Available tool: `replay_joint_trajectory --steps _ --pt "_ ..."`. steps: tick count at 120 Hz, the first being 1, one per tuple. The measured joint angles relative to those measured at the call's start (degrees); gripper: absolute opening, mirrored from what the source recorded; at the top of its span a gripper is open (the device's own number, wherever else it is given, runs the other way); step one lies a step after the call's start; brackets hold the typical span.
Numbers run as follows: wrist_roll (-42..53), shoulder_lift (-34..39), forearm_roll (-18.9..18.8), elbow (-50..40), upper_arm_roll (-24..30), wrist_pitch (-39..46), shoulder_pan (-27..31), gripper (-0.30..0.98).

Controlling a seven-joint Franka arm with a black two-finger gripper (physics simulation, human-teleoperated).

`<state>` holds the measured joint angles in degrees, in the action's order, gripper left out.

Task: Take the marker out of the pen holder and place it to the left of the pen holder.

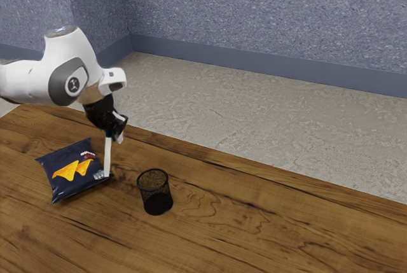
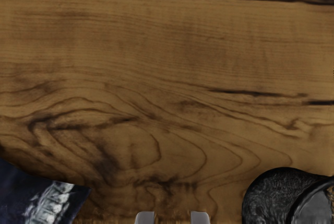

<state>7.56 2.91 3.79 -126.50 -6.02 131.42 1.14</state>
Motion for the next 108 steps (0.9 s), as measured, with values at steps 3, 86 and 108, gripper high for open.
replay_joint_trajectory --steps 3,86,108 --pt "-0.4 -0.57 0.62 -0.02 -0.01 -1.43 -0.06 -0.07" --pt "-4.94 -5.32 2.1 -6.31 0.03 -13.77 -0.74 -0.07" --pt "-5.15 -7.41 0.32 -6.32 0.07 -12.76 -0.9 -0.07"
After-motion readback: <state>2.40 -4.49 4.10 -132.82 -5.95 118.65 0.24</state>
